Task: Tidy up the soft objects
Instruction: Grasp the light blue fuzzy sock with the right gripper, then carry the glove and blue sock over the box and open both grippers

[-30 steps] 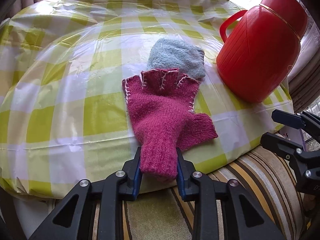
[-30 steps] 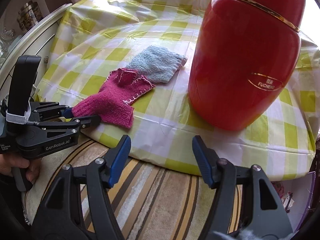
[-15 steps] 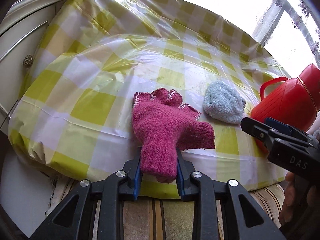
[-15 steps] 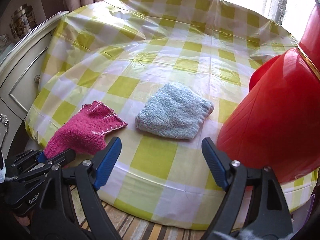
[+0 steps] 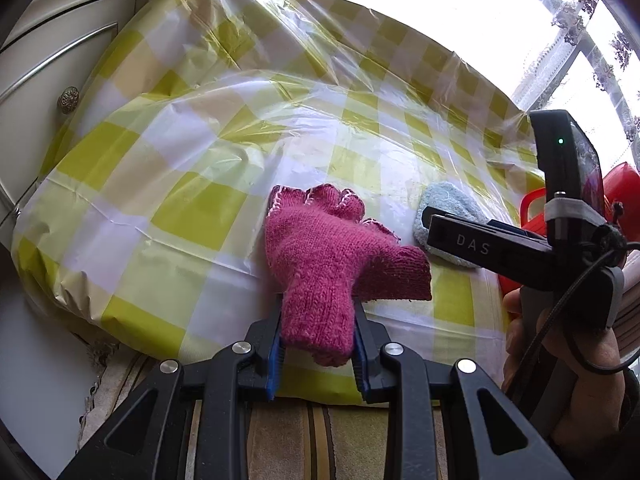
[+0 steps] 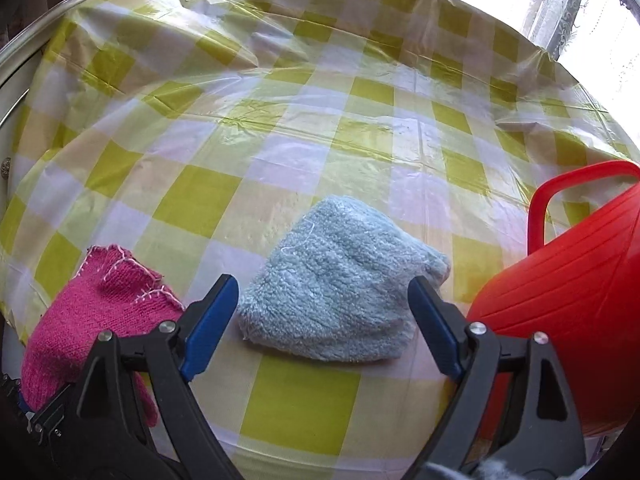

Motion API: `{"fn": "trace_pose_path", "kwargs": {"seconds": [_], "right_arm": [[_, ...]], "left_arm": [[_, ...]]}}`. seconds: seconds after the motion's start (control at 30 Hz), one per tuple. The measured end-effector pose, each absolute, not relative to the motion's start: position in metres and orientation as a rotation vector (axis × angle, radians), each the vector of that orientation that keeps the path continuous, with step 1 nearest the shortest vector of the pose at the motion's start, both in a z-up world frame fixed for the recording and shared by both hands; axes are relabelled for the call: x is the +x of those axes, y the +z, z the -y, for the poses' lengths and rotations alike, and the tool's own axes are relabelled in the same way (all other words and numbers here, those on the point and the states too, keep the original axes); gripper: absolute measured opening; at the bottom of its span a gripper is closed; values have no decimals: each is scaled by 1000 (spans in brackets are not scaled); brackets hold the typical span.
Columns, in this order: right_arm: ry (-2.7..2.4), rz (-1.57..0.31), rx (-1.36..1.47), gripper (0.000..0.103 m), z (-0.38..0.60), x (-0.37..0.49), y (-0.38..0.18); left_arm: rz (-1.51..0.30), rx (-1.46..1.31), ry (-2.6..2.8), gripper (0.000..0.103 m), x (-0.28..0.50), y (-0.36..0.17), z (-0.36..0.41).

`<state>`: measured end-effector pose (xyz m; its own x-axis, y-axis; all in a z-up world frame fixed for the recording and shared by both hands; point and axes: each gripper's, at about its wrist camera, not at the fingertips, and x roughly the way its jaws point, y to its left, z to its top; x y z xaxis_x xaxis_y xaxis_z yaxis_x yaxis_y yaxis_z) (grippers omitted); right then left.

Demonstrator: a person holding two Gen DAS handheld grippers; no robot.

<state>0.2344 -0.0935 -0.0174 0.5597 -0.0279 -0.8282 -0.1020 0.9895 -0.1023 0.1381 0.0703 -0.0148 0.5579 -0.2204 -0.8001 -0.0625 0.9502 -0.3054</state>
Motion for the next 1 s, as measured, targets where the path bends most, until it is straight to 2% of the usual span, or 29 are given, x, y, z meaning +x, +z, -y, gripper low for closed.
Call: {"fn": "trace_pose_path", "kwargs": {"seconds": [0.1,0.17,0.2,0.23,0.27,0.3,0.33,0.57,1.0], "right_arm": [[56,-1013,-94,88,97,240,-29],[59,-1007,-91,82,97,238,-32],[63,-994,-95,71,96,236,-31],[66,-984,-96,50,96,234,-29],[67,-977,-100,38,96,233,-27],[79,-974,-87,30,98,232,-25],[98,-977,-69,28,99,232,-24],[173,-948,-48,24,103,199,-11],[187,-1120,11,24,162,132,-17]], "left_arm": [[-974,-327,-92,29,137,-16,-72],[-970,-338,-88,29,137,-16,-74],[-969,-343,-87,29,137,-16,-75],[-965,-347,-84,29,137,-16,-76],[-960,-349,-81,29,136,-15,-76],[-954,-351,-79,29,136,-14,-77],[-950,-351,-77,29,135,-14,-77],[-903,-340,-67,29,128,-3,-77],[-910,-342,-92,29,130,5,-65]]}}
